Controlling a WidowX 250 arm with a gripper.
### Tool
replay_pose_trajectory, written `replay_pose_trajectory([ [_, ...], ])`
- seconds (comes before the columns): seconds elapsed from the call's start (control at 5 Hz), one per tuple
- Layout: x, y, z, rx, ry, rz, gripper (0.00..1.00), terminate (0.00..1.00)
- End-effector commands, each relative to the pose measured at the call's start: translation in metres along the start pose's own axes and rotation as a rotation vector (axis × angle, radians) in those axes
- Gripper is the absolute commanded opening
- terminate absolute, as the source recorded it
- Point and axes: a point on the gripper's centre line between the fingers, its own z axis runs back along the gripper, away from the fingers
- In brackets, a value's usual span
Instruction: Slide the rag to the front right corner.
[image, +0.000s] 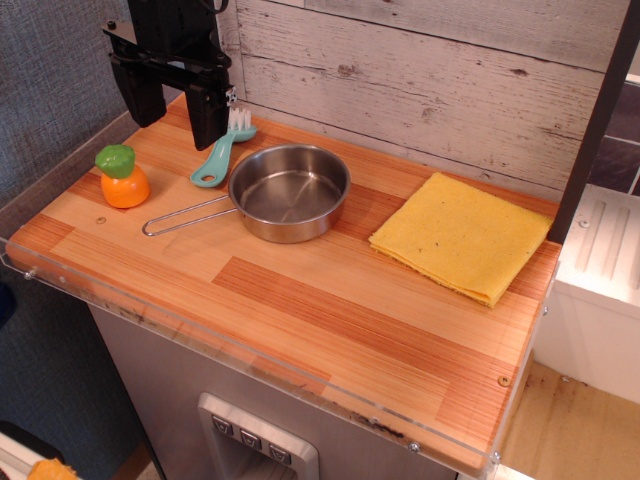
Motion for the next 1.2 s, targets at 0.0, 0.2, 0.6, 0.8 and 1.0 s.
replay_pose_trajectory([
  [0.0,0.0,0.0,0.0,0.0,0.0,0.0,1.0,0.0],
  [0.2,0.011,-0.019,-0.004,-0.062,-0.051,-0.047,1.0,0.0],
  [0.6,0.039,-0.094,-0.001,-0.078,-0.087,-0.103,1.0,0.0],
  [0.8,0.055,-0.135,-0.004,-0.035,-0.104,-0.093,1.0,0.0],
  [1.0,0.075,-0.17,-0.019,-0.043,-0.106,-0.057,1.0,0.0],
])
